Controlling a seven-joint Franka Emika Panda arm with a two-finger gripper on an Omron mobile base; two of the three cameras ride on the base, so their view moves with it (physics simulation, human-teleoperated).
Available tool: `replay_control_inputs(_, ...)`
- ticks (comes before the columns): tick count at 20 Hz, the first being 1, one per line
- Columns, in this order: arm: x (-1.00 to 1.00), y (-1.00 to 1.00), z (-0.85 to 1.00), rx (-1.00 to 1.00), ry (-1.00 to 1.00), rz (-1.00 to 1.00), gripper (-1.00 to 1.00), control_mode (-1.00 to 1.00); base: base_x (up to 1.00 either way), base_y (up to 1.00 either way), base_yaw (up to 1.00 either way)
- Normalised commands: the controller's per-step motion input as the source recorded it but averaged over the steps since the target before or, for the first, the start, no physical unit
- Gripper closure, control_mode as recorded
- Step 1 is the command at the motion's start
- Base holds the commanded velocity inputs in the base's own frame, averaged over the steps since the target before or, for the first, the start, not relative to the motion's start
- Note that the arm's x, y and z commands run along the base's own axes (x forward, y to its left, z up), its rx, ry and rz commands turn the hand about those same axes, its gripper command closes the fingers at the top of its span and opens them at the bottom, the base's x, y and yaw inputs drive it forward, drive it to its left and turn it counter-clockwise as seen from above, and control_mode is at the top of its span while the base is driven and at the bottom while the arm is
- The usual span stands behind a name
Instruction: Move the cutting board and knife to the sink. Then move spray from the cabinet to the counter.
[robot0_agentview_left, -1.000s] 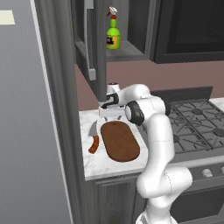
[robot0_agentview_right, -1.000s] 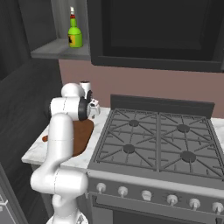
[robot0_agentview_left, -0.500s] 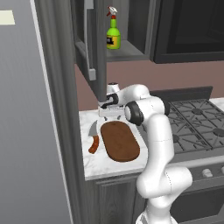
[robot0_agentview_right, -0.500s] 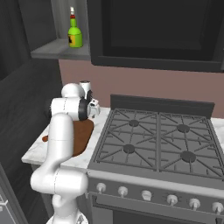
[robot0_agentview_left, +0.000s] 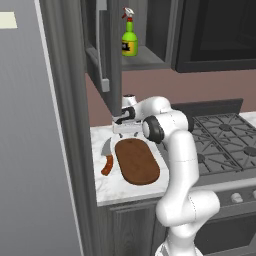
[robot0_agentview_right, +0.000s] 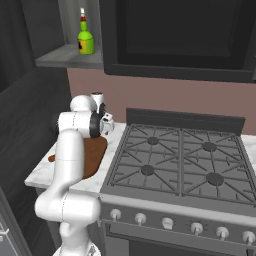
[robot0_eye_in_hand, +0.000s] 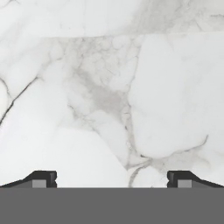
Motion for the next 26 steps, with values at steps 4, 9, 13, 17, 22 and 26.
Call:
replay_control_inputs(4,0.0,0.0,0.0,0.0,0.0,0.0,-1.0,-1.0,0.0,0.0,0.0)
replay_control_inputs(9,0.0,0.0,0.0,0.0,0.0,0.0,-1.0,1.0,0.0,0.0,0.0)
replay_control_inputs(13,0.0,0.0,0.0,0.0,0.0,0.0,-1.0,1.0,0.0,0.0,0.0)
replay_control_inputs(17,0.0,0.0,0.0,0.0,0.0,0.0,-1.0,1.0,-0.1,0.0,0.0)
replay_control_inputs(22,0.0,0.0,0.0,0.0,0.0,0.0,-1.0,1.0,-0.33,0.0,0.0)
replay_control_inputs(26,0.0,0.0,0.0,0.0,0.0,0.0,-1.0,1.0,-0.53,0.0,-0.01)
